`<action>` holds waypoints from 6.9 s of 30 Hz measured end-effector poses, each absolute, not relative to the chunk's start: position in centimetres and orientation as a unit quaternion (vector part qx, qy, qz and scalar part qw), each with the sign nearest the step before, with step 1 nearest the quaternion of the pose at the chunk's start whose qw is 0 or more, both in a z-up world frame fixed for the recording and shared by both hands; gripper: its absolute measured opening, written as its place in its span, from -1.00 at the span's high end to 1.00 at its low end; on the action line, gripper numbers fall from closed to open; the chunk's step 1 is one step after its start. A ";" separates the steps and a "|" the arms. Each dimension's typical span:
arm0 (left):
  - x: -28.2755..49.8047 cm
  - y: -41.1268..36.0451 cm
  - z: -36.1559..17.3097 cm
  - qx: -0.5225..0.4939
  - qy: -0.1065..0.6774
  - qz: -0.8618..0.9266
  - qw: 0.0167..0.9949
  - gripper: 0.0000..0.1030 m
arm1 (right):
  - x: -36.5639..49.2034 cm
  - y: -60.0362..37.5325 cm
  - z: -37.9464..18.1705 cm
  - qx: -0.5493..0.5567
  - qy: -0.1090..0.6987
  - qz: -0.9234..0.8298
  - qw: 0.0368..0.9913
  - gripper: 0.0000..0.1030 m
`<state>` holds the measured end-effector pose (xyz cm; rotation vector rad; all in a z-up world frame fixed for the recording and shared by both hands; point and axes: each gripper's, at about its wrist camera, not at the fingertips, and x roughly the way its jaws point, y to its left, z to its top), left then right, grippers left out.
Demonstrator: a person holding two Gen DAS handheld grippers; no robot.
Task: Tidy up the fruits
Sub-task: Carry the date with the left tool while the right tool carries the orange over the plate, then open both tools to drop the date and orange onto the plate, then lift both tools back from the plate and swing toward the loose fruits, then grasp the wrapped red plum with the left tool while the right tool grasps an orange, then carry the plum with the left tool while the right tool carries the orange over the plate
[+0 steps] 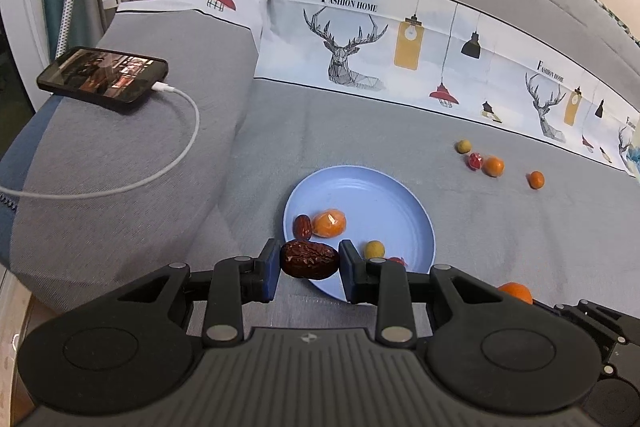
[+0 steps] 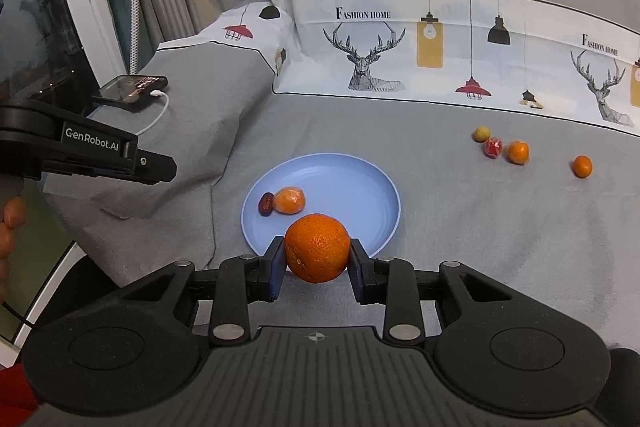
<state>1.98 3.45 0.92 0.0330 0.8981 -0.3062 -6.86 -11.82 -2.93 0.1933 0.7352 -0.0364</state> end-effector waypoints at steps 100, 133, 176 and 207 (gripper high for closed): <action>-7.9 -5.1 31.6 0.061 0.350 -0.249 0.901 -0.99 | -14.0 -22.3 1.4 0.235 0.343 -0.196 0.888 -0.98; 20.1 -33.1 -13.3 0.205 0.472 -0.279 0.811 -0.83 | 2.2 -46.7 -15.6 0.164 0.328 -0.299 0.881 -0.98; 7.2 -13.8 -2.3 0.165 0.496 -0.168 0.836 0.43 | -7.8 -29.2 -6.6 0.175 0.329 -0.166 0.913 0.30; -3.5 2.8 1.3 0.081 0.476 -0.125 0.866 0.44 | -12.4 -12.1 -1.0 0.092 0.346 -0.013 0.934 0.30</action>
